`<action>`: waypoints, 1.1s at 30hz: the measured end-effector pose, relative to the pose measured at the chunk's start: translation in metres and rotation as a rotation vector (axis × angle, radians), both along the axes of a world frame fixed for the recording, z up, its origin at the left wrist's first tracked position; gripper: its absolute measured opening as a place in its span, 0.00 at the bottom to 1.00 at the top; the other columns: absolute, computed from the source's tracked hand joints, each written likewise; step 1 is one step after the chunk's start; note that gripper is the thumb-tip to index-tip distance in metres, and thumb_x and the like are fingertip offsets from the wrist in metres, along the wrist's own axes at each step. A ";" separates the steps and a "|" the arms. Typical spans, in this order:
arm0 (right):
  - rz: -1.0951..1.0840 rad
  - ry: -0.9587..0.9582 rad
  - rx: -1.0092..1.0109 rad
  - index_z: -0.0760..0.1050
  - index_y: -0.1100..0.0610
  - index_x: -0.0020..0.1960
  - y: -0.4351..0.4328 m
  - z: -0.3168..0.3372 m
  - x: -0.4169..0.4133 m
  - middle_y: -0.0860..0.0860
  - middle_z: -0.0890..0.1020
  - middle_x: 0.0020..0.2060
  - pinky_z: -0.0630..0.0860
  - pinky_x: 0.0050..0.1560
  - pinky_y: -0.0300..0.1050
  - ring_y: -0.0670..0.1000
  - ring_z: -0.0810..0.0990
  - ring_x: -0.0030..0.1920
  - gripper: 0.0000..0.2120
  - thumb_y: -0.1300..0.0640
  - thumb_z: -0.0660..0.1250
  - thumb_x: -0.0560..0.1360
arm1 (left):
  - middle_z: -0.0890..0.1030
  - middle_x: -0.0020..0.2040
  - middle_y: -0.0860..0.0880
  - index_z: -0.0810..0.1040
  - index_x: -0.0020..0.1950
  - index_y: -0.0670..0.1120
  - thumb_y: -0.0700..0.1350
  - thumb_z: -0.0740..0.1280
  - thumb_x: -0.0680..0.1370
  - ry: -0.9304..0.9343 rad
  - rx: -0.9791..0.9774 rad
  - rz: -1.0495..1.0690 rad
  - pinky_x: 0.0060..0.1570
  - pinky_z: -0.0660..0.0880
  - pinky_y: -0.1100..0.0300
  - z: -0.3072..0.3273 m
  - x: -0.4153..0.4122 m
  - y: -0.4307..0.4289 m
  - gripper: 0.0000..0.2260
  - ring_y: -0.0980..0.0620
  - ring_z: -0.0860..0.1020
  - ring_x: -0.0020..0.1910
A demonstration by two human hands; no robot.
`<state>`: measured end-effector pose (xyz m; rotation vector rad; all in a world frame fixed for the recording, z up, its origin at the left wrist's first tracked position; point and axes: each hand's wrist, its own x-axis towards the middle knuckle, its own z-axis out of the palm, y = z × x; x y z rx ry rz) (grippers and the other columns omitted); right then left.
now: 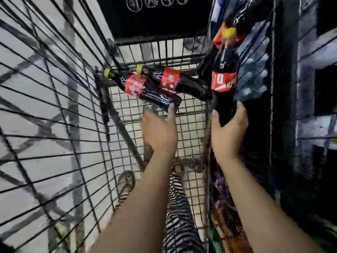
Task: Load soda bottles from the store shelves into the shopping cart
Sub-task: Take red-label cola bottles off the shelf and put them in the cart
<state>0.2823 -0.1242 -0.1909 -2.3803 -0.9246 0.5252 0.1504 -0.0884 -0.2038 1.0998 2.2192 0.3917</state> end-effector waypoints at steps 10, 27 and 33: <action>-0.097 -0.148 0.100 0.59 0.67 0.73 0.028 -0.049 -0.002 0.65 0.71 0.65 0.62 0.69 0.52 0.63 0.68 0.65 0.38 0.49 0.70 0.71 | 0.77 0.49 0.50 0.70 0.62 0.42 0.60 0.71 0.72 -0.292 0.072 0.468 0.46 0.68 0.61 -0.045 -0.004 0.060 0.29 0.47 0.77 0.49; -0.218 0.171 0.115 0.68 0.66 0.61 -0.022 0.060 -0.052 0.61 0.77 0.55 0.74 0.54 0.48 0.60 0.77 0.54 0.26 0.60 0.75 0.68 | 0.79 0.50 0.51 0.69 0.55 0.49 0.50 0.78 0.64 -0.348 0.113 0.278 0.50 0.74 0.59 0.087 -0.049 -0.018 0.25 0.51 0.79 0.47; -0.298 0.264 0.160 0.69 0.64 0.58 -0.104 0.169 -0.097 0.54 0.76 0.48 0.69 0.47 0.40 0.53 0.76 0.48 0.23 0.61 0.75 0.68 | 0.77 0.37 0.54 0.70 0.36 0.55 0.43 0.79 0.64 -0.324 0.146 -0.140 0.32 0.68 0.71 0.203 -0.076 -0.074 0.18 0.60 0.75 0.34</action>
